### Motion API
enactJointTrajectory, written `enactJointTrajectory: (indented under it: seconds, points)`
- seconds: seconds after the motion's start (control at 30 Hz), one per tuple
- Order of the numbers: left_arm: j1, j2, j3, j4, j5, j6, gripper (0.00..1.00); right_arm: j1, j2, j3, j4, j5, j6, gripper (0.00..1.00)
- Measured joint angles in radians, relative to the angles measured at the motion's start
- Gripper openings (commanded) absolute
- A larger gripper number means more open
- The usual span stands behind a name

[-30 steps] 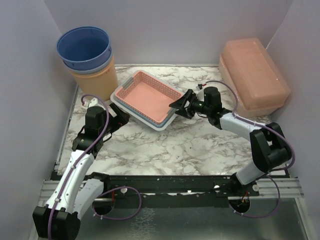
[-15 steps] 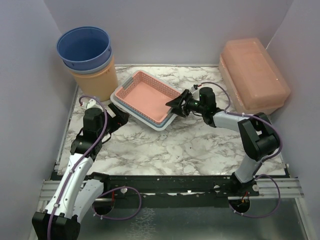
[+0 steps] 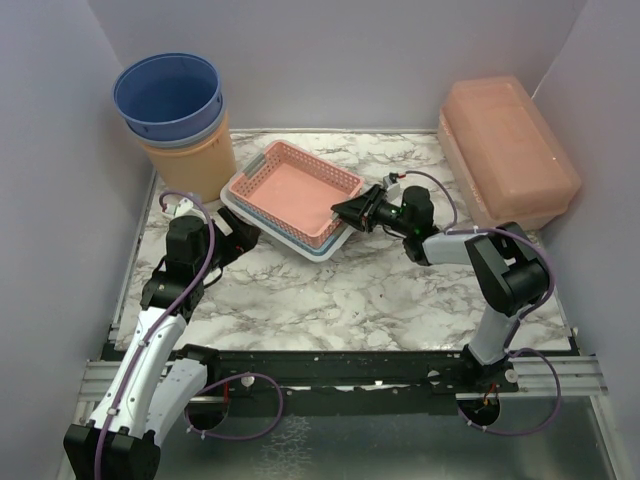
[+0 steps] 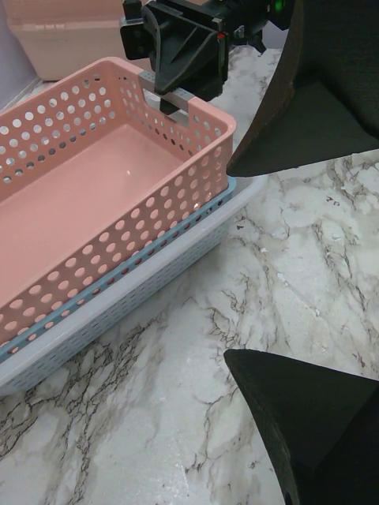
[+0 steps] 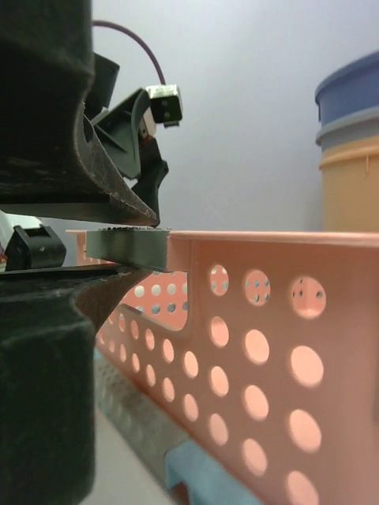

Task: Turn the large container upside down
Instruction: Pick up the container from the container.

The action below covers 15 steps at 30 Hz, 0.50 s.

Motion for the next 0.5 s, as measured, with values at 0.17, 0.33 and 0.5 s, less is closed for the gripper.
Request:
enactJointTrajectory:
  seconds: [0.17, 0.33, 0.5]
  points:
    - [0.0, 0.004, 0.0, 0.0, 0.0, 0.0, 0.9, 0.006, 0.005, 0.0, 0.108, 0.0, 0.031, 0.34]
    - [0.0, 0.006, 0.0, 0.0, 0.001, 0.001, 0.9, 0.013, 0.035, 0.004, 0.162, 0.018, 0.061, 0.39]
    - [0.0, 0.006, 0.002, 0.0, 0.001, 0.006, 0.9, 0.026, 0.056, 0.005, 0.176, 0.055, 0.089, 0.28]
